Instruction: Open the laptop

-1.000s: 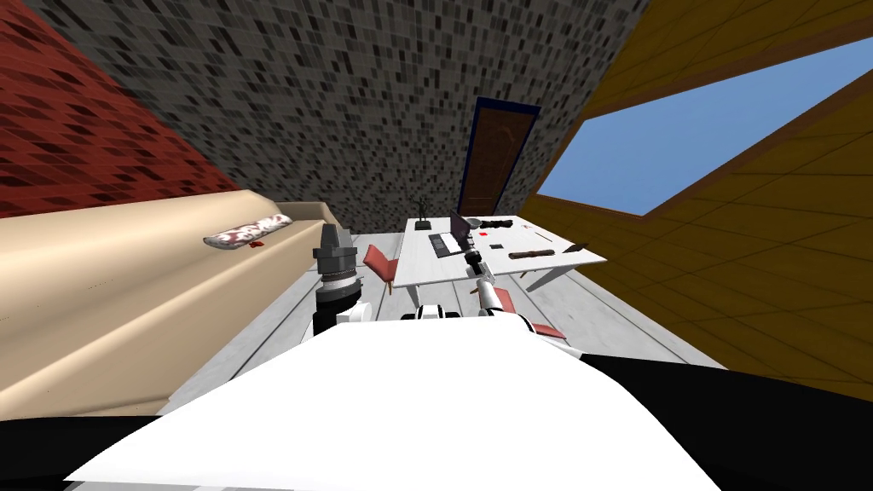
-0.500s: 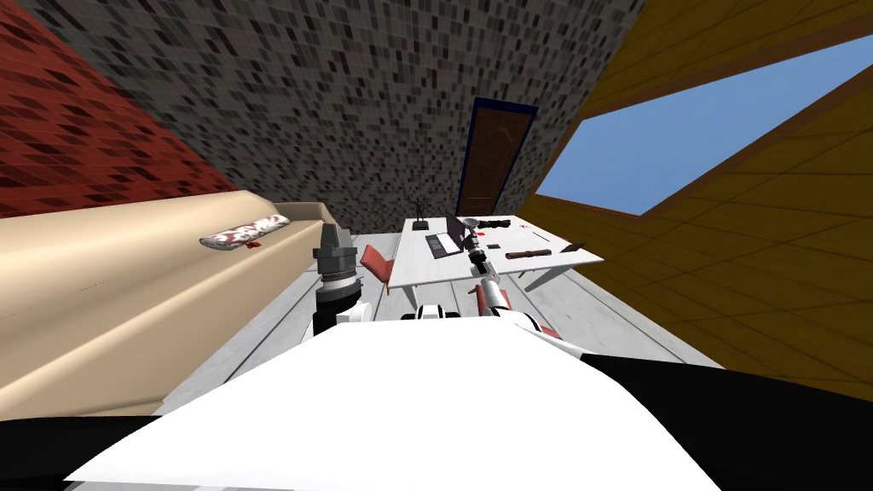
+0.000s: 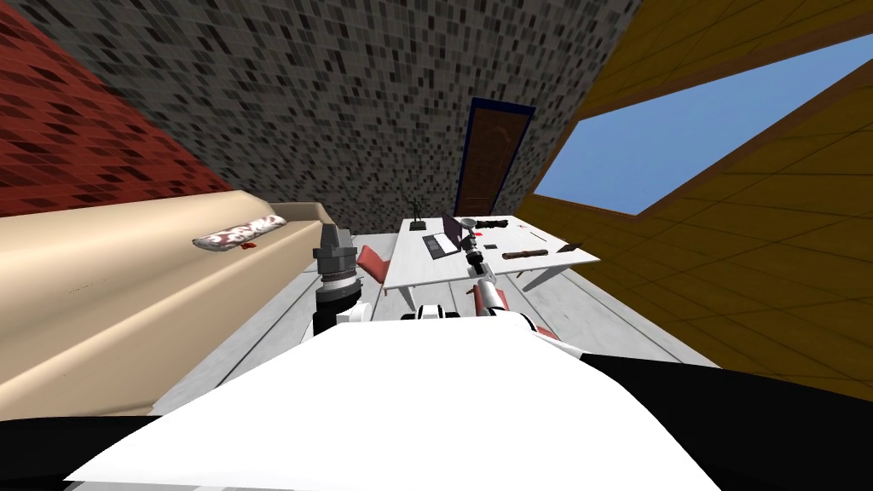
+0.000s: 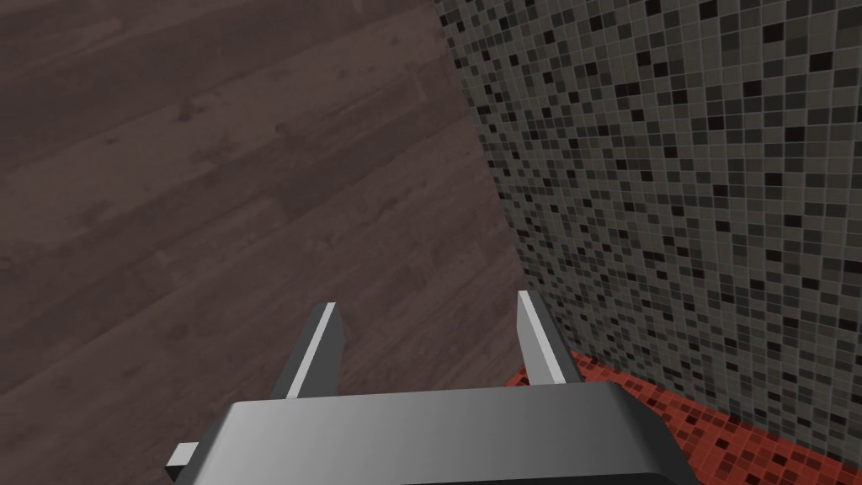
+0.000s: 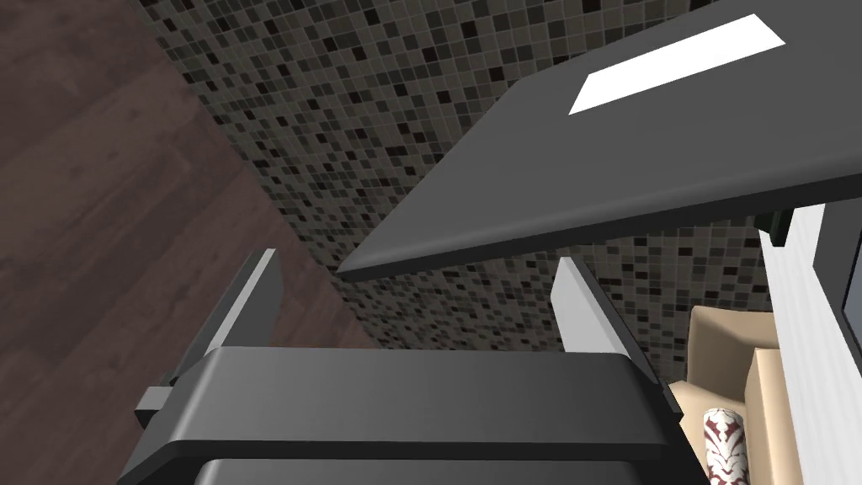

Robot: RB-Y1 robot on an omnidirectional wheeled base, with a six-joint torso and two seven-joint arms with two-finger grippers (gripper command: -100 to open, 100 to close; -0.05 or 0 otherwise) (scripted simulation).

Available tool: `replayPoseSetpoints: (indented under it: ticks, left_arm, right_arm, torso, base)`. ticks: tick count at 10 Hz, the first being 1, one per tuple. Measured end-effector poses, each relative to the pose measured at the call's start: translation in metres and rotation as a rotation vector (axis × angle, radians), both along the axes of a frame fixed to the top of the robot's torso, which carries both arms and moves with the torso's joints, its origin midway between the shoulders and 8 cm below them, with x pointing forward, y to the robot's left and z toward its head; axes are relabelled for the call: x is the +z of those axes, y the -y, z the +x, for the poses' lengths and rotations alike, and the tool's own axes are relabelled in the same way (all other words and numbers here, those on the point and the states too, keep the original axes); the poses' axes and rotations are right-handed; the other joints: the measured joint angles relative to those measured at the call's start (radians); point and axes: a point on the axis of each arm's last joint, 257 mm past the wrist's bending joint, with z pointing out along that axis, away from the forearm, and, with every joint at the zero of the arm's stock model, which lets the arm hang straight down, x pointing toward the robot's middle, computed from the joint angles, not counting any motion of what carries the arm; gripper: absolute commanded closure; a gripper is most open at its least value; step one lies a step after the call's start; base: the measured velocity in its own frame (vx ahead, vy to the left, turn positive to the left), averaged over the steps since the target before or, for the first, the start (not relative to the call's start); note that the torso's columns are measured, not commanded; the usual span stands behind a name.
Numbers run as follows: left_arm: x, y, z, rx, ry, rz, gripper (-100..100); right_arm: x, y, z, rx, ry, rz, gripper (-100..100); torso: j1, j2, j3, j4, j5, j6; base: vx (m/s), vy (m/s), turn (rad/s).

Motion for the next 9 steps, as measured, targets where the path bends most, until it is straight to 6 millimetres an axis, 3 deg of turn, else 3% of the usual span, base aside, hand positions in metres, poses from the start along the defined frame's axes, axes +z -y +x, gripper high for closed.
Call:
replayPoseSetpoints:
  ticks: [2, 3, 4, 9]
  left_arm:
    - [0.000, 0.000, 0.000, 0.000, 0.000, 0.000, 0]
    - [0.000, 0.000, 0.000, 0.000, 0.000, 0.000, 0]
    - [0.000, 0.000, 0.000, 0.000, 0.000, 0.000, 0]
    - [0.000, 0.000, 0.000, 0.000, 0.000, 0.000, 0]
  right_arm:
    - [-0.003, -0.008, -0.001, 0.012, -0.008, 0.037, -100]
    - [0.005, -0.007, 0.004, 0.012, -0.004, 0.035, -100]
    - [0.006, -0.007, 0.005, 0.011, -0.006, 0.037, 100]
    - [-0.002, -0.017, -0.009, 0.001, 0.031, -0.068, 100]
  torso:
    - [0.002, 0.001, 0.001, 0.000, 0.001, 0.000]
    - [0.002, 0.000, 0.000, 0.000, 0.001, 0.000]
    - [0.001, 0.000, 0.000, 0.000, 0.000, 0.000]
    - [0.001, 0.000, 0.000, 0.000, 0.000, 0.000]
  base:
    - [0.014, -0.005, 0.009]
    - [0.019, 0.004, 0.006]
    - [0.000, 0.000, 0.000]
    - [0.008, 0.007, 0.034]
